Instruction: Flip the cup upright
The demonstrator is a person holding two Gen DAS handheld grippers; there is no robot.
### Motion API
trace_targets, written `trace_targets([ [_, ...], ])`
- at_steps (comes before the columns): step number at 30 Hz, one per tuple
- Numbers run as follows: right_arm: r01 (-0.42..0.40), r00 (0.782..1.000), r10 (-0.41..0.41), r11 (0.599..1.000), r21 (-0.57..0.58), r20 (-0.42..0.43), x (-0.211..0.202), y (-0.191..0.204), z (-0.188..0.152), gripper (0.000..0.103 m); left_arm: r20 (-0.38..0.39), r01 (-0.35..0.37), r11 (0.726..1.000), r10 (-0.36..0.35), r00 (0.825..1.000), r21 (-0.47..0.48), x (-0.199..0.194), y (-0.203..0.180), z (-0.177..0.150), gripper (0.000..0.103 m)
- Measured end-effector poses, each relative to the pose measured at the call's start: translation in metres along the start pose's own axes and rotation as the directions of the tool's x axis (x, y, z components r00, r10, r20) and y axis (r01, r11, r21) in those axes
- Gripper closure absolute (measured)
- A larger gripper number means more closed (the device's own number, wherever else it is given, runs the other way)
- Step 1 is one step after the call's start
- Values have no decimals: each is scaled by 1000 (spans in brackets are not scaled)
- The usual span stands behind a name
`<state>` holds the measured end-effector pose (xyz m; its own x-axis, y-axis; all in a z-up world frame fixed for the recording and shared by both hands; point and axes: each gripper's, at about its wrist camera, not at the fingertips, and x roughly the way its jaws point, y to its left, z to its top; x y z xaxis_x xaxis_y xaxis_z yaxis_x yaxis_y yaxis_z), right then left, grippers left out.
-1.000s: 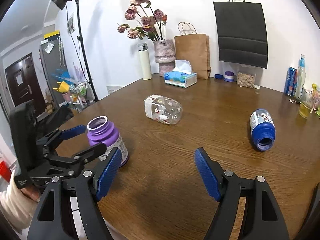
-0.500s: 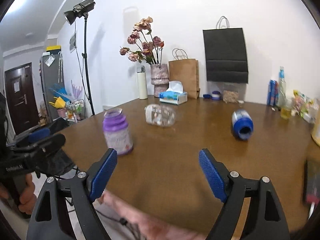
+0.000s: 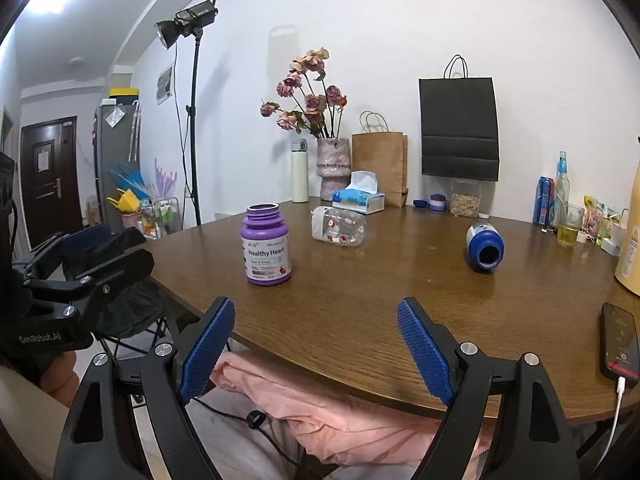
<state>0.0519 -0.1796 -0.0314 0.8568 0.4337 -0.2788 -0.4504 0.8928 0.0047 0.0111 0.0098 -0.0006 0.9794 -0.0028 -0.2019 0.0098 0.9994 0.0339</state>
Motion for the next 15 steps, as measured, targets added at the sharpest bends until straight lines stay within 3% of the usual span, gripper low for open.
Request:
trace_targets([
  [15, 7, 1000, -7, 1000, -7, 14, -2, -1, 2, 15, 5, -7, 1000, 7, 1000, -15, 0, 2, 1, 0],
])
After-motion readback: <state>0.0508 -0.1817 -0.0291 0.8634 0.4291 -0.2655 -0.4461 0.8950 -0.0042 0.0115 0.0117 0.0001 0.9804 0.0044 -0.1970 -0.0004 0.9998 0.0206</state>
